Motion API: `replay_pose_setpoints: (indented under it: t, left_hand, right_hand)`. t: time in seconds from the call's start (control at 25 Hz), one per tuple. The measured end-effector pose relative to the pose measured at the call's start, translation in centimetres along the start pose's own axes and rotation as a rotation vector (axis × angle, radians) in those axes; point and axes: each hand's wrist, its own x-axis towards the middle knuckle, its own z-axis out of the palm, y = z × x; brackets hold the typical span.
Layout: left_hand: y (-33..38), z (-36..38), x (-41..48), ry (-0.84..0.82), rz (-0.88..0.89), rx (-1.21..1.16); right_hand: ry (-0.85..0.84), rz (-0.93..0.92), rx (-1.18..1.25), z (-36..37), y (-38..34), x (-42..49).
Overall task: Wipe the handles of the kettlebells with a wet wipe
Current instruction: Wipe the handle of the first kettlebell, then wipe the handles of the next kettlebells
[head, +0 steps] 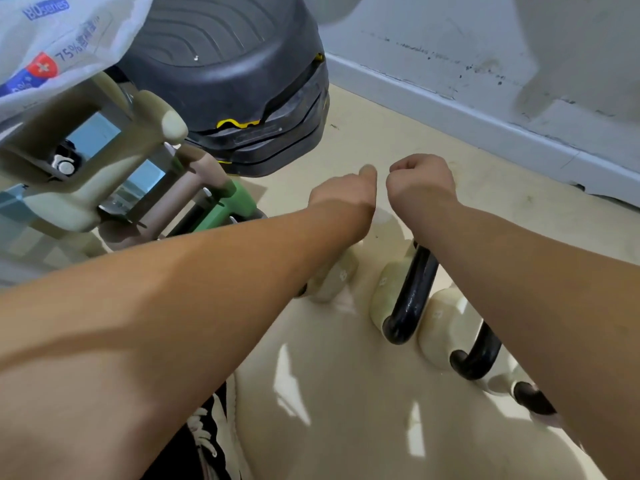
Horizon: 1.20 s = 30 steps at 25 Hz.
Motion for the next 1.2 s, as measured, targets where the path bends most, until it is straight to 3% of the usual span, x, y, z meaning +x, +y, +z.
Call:
replay_pose_setpoints:
  t: [0.12,0.2,0.36,0.52,0.6,0.68,0.8,0.88,1.0,1.2]
  left_hand:
    - [1.3,-0.2,0.8,-0.144,0.03,0.167]
    - [1.6,-0.2,0.4,-0.123,0.023,0.191]
    - [-0.3,1.8,-2.1,-0.014,-0.023,-0.019]
    - [-3.9,5.4,-9.1,0.121,-0.132,-0.435]
    - [-6.0,6.9,-13.0,0.106,-0.135,-0.537]
    - [-7.6,7.8,-14.6,0.059,-0.089,-0.535]
    - [-8.0,7.0,-12.5,0.236,-0.067,-0.548]
    - [-7.2,6.3,-10.3,0.231,-0.047,-0.63]
    - [-5.9,6.8,-9.2,0.057,-0.117,-0.631]
    - [-4.9,7.6,-9.4,0.144,-0.168,-0.629]
  right_hand:
    - [-0.026,-0.005,-0.004,-0.2,0.7,0.2]
    - [-0.072,-0.029,-0.018,-0.1,1.0,-0.3]
    - [-0.175,-0.117,-0.1,0.7,0.4,-1.3]
    - [-0.225,-0.063,-0.112,2.2,-0.5,-1.9]
    - [-0.206,0.007,-0.097,2.7,-0.3,-2.2]
    - [-0.209,0.106,-0.046,3.1,0.1,-2.5]
    - [-0.232,0.216,0.04,3.9,0.7,-2.6]
    - [-0.215,0.213,0.08,4.6,0.6,-2.4]
    - [-0.162,0.164,0.057,5.4,0.3,-1.8]
    - [-0.19,0.137,0.033,5.9,0.1,-0.5]
